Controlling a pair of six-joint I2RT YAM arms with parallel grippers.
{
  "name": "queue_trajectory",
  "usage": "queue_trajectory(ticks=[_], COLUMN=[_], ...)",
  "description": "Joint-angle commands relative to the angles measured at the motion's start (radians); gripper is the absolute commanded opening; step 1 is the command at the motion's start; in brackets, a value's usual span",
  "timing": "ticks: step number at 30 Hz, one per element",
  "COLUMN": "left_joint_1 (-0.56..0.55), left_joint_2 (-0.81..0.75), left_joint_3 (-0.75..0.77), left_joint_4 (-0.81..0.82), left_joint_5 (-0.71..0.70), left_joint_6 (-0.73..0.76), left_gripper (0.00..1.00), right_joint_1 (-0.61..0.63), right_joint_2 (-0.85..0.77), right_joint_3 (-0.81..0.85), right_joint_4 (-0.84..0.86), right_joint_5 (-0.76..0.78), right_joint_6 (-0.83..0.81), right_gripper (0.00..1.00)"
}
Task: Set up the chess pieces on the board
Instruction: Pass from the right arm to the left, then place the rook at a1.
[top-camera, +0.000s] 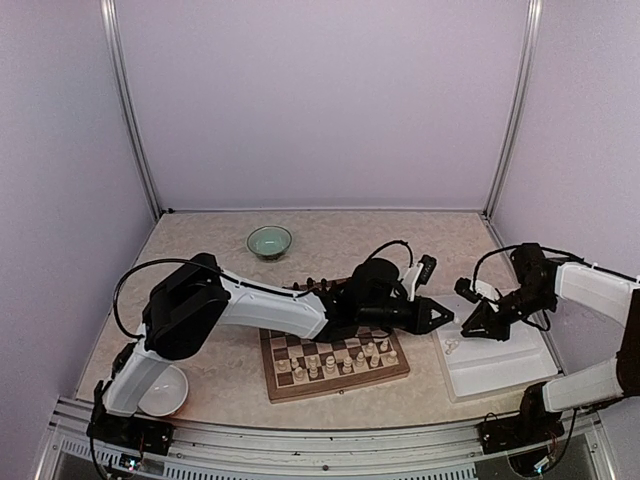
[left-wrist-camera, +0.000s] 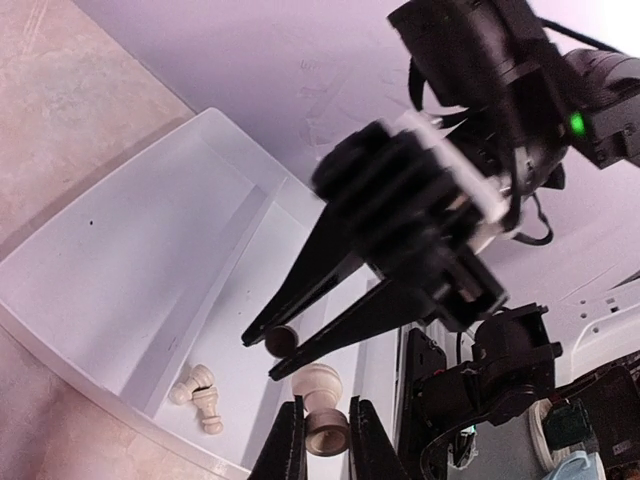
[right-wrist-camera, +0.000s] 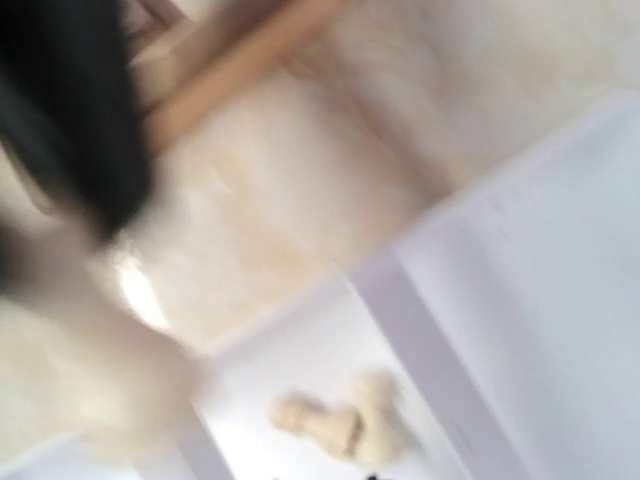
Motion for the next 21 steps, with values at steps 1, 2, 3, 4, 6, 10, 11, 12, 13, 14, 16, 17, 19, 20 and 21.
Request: queue_trajectory(ticks=[1, 2, 3, 4, 6, 10, 11, 12, 13, 14, 16, 17, 19, 20, 21], left_joint_1=[0.006, 0.010, 0.014, 0.018, 0.031, 0.041, 0.039, 0.038, 0.038, 0.036, 0.035, 0.032, 0.026, 0.021, 0.017], left_joint_2=[-0.100, -0.117, -0.142, -0.154, -0.179, -0.297, -0.325, -0.366, -0.396, -0.444, -0.507, -0.548, -0.595, -0.614, -0.644], left_joint_3=[-0.041, -0.066, -0.077, -0.080, -0.072, -0.080, -0.086, -0.093, -0.099, -0.109, -0.133, -0.146, -0.181, -0.203, -0.229], left_joint_4=[0.056, 0.065, 0.065, 0.050, -0.031, -0.322, -0.410, -0.507, -0.603, -0.685, -0.848, -0.922, -1.051, -1.104, -1.155], left_joint_5=[-0.001, -0.007, -0.009, -0.007, 0.009, -0.021, -0.047, -0.077, -0.122, -0.161, -0.230, -0.266, -0.327, -0.358, -0.379], left_joint_6=[0.022, 0.022, 0.022, 0.025, 0.043, 0.164, 0.201, 0.234, 0.260, 0.282, 0.305, 0.308, 0.305, 0.299, 0.286], left_gripper=[0.03, 0.03, 0.03, 0.03, 0.03, 0.03, 0.03, 0.04, 0.04, 0.04, 0.04, 0.04, 0.04, 0.04, 0.04], right_joint_1=[-0.045, -0.048, -0.049, -0.050, -0.051, -0.053, -0.053, -0.053, -0.053, -0.053, -0.053, -0.053, -0.053, -0.053, -0.053], right_joint_2=[-0.001, -0.004, -0.008, -0.012, -0.018, -0.020, -0.020, -0.019, -0.020, -0.020, -0.022, -0.021, -0.022, -0.023, -0.025], right_joint_3=[-0.003, -0.003, -0.003, -0.002, 0.003, 0.007, 0.005, 0.003, 0.000, -0.003, -0.010, -0.009, -0.011, -0.014, -0.015], right_joint_4=[-0.020, -0.026, -0.028, -0.030, -0.033, -0.015, -0.006, 0.004, 0.017, 0.027, 0.052, 0.059, 0.072, 0.076, 0.078], right_joint_5=[0.060, 0.063, 0.070, 0.076, 0.076, 0.060, 0.058, 0.055, 0.051, 0.048, 0.051, 0.058, 0.071, 0.076, 0.081], right_joint_6=[-0.018, -0.025, -0.028, -0.030, -0.028, 0.002, 0.012, 0.021, 0.028, 0.036, 0.048, 0.055, 0.068, 0.072, 0.075], right_gripper=[0.11, 0.11, 0.11, 0.11, 0.12, 0.13, 0.13, 0.14, 0.13, 0.14, 0.14, 0.14, 0.14, 0.14, 0.14])
